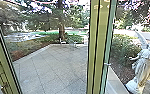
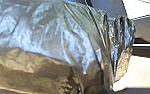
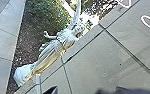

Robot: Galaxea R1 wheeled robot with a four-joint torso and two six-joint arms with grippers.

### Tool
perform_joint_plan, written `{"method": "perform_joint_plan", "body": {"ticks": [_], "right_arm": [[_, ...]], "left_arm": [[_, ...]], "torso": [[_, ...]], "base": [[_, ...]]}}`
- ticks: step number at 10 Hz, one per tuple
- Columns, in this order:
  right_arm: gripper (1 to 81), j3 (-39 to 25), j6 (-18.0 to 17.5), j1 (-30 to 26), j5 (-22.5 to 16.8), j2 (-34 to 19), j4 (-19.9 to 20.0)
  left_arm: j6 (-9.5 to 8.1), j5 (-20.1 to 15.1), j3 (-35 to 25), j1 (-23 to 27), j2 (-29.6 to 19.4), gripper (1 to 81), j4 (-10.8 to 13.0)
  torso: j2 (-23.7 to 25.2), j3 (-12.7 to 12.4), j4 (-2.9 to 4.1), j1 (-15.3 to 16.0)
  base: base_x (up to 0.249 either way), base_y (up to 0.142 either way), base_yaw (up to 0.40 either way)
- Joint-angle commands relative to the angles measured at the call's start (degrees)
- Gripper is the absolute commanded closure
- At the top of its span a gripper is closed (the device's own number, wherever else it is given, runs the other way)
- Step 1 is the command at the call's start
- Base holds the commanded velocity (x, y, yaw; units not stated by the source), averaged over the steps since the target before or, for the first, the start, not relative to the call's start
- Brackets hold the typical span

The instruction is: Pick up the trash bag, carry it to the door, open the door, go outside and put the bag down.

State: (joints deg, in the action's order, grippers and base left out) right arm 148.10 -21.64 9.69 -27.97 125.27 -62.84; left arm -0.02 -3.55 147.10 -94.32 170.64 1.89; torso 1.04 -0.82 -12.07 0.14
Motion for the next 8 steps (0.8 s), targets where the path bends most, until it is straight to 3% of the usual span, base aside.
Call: {"method": "perform_joint_plan", "body": {"ticks": [1, 2, 4, 7, 8], "right_arm": [[1.0, -0.6, 0.2, -5.8, -2.6, -0.8, 6.0], [1.0, -1.4, 0.2, -4.6, -3.1, -1.0, 8.6], [1.0, -4.0, 0.5, -2.1, -7.8, -1.2, 15.6], [1.0, -12.5, 0.7, 0.3, -16.5, -2.8, 23.6], [1.0, -17.6, 0.7, 2.2, -19.4, -3.7, 28.6]], "left_arm": [[0.28, -3.6, -0.5, 1.9, 0.1, 81.1, -0.3], [0.29, -3.6, -0.5, 1.9, 0.1, 81.1, -0.3], [0.29, -3.6, -0.5, 1.9, 0.1, 81.1, -0.3], [0.38, -3.5, -0.5, 2.1, 0.1, 81.1, 0.0], [0.38, -3.5, -0.9, 2.2, 0.1, 81.1, 0.0]], "torso": [[0.0, 0.0, 0.0, 0.0], [0.0, 0.0, 0.0, 0.0], [0.0, 0.0, 0.0, 0.0], [0.0, 0.0, 0.0, 0.0], [0.0, 0.0, 0.0, 0.0]], "base": [[0.0, 0.0, 0.0], [0.0, 0.0, 0.0], [0.0, 0.0, 0.0], [0.0, 0.0, 0.0], [0.0, 0.0, 0.0]]}}
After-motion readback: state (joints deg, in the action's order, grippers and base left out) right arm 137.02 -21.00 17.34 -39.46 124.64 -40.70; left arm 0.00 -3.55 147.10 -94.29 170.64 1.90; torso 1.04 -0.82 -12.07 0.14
